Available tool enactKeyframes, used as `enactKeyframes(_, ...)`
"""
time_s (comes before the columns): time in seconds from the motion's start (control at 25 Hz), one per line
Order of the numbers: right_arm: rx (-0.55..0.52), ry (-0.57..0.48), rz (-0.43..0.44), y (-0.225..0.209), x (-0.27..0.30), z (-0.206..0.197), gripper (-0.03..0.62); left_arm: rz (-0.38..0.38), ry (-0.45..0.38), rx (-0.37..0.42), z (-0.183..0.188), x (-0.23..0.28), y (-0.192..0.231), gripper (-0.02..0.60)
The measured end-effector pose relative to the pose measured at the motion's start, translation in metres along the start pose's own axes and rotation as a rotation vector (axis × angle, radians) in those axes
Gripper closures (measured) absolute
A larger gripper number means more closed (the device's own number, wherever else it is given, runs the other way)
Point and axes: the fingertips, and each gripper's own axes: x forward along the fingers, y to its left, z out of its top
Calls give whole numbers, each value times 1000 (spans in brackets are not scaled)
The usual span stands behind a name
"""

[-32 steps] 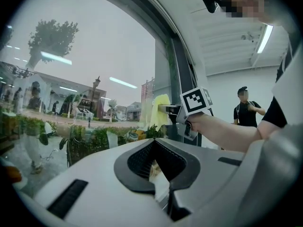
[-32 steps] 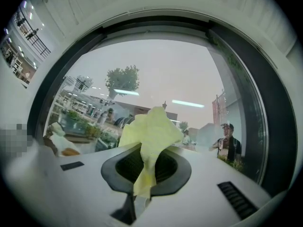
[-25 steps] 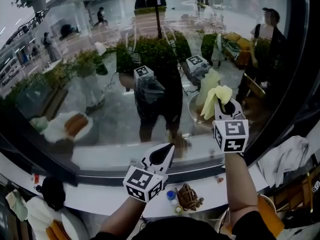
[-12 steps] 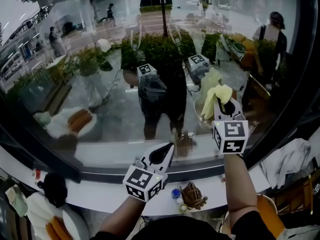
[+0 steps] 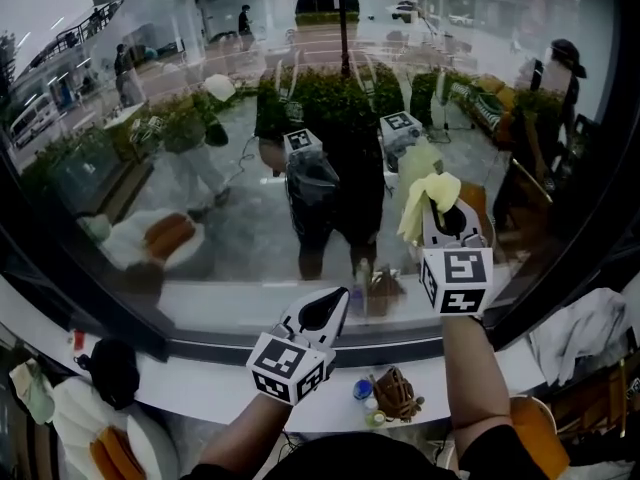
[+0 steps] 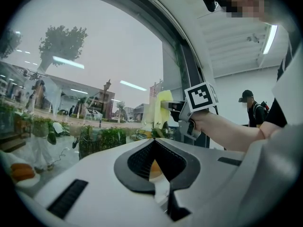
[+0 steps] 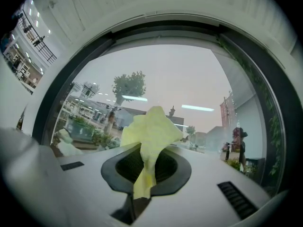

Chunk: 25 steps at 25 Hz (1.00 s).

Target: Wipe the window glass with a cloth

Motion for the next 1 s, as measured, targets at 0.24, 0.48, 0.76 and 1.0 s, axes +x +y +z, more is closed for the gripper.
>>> enactKeyframes(0.24, 6, -22, 26, 10, 1, 7, 551, 27, -4, 3, 2, -4, 3, 574)
enactKeyframes(0.48, 7, -39, 56, 39, 4, 20, 551, 47, -13, 0, 3, -21, 14, 574)
enactKeyframes(0.76, -8, -53, 88, 132, 28, 42, 551, 83, -38, -21, -1, -78, 80, 574)
enactKeyframes(1.0, -4, -63, 112, 178, 40, 55, 551, 113, -39, -28, -3, -106, 108, 574)
